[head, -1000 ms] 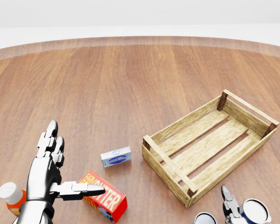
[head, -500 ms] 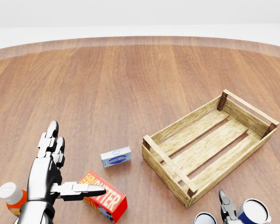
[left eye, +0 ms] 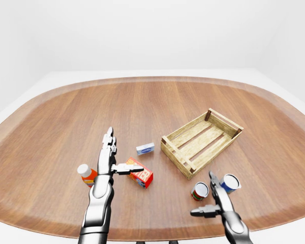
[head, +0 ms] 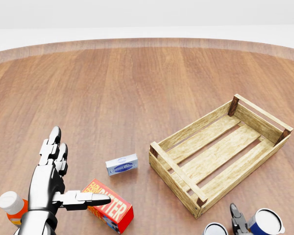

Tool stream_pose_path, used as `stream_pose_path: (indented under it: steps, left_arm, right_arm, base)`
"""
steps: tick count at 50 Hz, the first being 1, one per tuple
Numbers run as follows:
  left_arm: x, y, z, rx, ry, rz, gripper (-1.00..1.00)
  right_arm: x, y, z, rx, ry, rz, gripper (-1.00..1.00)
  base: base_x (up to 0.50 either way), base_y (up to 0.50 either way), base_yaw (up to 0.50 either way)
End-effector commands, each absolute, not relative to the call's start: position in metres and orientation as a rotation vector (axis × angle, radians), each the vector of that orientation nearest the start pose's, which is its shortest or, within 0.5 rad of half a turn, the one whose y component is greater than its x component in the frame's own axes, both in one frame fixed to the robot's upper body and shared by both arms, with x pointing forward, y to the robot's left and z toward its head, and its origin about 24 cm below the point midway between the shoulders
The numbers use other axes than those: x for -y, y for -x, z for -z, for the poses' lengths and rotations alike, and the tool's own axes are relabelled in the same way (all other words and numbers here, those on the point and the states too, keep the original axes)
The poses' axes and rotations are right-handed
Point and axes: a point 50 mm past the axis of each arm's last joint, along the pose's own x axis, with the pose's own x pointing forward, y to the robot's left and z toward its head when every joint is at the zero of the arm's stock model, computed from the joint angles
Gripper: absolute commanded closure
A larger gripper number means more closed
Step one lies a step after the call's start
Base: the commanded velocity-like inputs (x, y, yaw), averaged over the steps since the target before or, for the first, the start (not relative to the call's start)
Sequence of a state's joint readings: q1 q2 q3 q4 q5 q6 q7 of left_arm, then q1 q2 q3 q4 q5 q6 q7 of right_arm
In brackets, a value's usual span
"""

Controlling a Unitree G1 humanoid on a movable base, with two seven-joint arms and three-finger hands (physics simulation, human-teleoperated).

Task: Pick up the tomato sauce, and put it in the wooden tray.

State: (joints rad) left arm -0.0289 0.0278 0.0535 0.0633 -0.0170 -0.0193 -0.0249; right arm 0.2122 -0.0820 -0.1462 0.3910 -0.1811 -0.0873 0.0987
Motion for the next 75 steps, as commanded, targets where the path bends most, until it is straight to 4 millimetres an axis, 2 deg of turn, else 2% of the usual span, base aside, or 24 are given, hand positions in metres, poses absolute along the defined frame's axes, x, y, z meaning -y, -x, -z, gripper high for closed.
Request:
stream_pose_path:
  steps: [1, 20, 31, 45, 46, 47, 49, 50, 63, 75]
  left_arm:
    - [-0.164, -0.259, -0.036, -0.015, -0.009, -0.021, -1.00]
    - [-0.164, -0.258, -0.035, -0.015, -0.010, -0.021, -1.00]
    - [-0.164, -0.257, -0.037, -0.015, -0.009, -0.021, -1.00]
    - [-0.164, -0.257, -0.037, -0.015, -0.009, -0.020, -1.00]
    - [-0.164, -0.257, -0.037, -0.015, -0.009, -0.021, -1.00]
    - [-0.164, -0.258, -0.037, -0.015, -0.009, -0.021, -1.00]
    - [-0.164, -0.258, -0.037, -0.015, -0.008, -0.021, -1.00]
    - [-0.164, -0.258, -0.036, -0.015, -0.008, -0.022, -1.00]
    - [-0.166, -0.260, -0.036, -0.015, -0.006, -0.026, -1.00]
    - [-0.166, -0.259, -0.036, -0.015, -0.007, -0.028, -1.00]
  right_arm:
    - [0.206, -0.170, 0.068, -0.489, 0.219, 0.042, -1.00]
    - [0.203, -0.171, 0.063, -0.465, 0.226, 0.033, -1.00]
    - [0.204, -0.168, 0.073, -0.510, 0.222, 0.039, -1.00]
    - [0.205, -0.170, 0.074, -0.517, 0.221, 0.044, -1.00]
    - [0.205, -0.170, 0.074, -0.515, 0.221, 0.045, -0.76]
    - [0.205, -0.170, 0.074, -0.514, 0.225, 0.045, 0.07]
    - [0.205, -0.170, 0.074, -0.512, 0.226, 0.047, 0.76]
    - [0.205, -0.170, 0.073, -0.511, 0.227, 0.048, 1.00]
    - [0.204, -0.174, 0.066, -0.474, 0.222, 0.046, 1.00]
    - [0.205, -0.181, 0.047, -0.384, 0.220, 0.046, 1.00]
  base:
    - [0.00, 0.00, 0.00]
    - [0.00, 0.00, 0.00]
    - [0.00, 0.00, 0.00]
    - [0.00, 0.00, 0.00]
    - [0.00, 0.00, 0.00]
    - [0.00, 0.00, 0.00]
    - [0.00, 0.00, 0.00]
    - [0.00, 0.00, 0.00]
    - [0.00, 0.00, 0.00]
    - [0.00, 0.00, 0.00]
